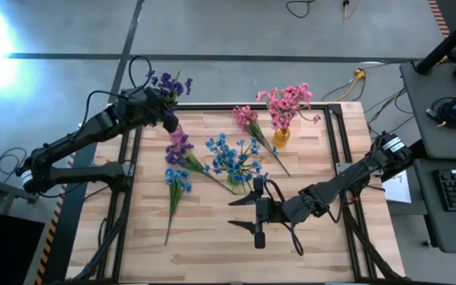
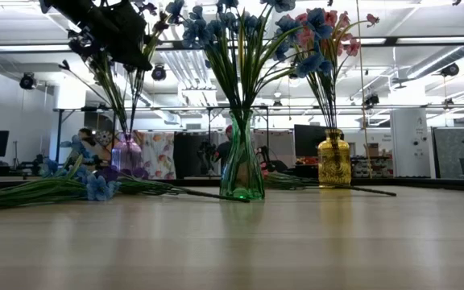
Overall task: Sort flowers into vase by color
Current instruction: Put the right violet flowers into the violet vase
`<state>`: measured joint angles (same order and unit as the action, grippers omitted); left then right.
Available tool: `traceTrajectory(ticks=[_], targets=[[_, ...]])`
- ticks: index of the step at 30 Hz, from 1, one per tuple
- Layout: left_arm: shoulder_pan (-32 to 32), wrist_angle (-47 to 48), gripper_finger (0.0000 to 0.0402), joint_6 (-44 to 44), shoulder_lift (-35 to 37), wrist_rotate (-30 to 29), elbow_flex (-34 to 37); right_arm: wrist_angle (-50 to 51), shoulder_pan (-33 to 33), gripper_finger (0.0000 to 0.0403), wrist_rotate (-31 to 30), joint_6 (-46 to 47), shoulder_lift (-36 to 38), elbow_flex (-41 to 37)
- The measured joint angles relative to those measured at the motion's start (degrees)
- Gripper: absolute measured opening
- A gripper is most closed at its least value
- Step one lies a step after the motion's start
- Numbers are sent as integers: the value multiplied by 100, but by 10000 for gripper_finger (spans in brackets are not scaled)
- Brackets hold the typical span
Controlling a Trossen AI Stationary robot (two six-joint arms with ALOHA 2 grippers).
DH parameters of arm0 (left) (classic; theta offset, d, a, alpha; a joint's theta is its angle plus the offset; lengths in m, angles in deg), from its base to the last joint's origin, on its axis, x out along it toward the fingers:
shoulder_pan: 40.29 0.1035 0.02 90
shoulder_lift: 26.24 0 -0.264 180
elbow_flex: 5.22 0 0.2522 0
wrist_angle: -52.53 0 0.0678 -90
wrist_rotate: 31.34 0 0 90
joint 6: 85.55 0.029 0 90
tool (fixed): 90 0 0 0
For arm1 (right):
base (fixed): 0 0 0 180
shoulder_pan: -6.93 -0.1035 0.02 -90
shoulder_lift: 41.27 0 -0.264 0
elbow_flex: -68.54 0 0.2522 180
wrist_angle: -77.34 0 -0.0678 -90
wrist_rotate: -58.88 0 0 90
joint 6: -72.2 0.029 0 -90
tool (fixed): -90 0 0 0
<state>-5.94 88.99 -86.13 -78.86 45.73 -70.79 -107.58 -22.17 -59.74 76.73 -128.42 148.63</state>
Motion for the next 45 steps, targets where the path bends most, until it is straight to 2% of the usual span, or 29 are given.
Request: traceTrajectory(ticks=[8,26,36,45], targets=[[0,-55,0,-64,0,0,161,11,0,221,0,0,0,0],[0,-1163,0,-146,22,39,1173,24,7,221,0,37,0,0],[0,-1165,0,-114,15,39,1211,33,4,221,0,39,0,0],[0,-1117,41,-122,26,44,1067,28,2,221,0,42,0,0]])
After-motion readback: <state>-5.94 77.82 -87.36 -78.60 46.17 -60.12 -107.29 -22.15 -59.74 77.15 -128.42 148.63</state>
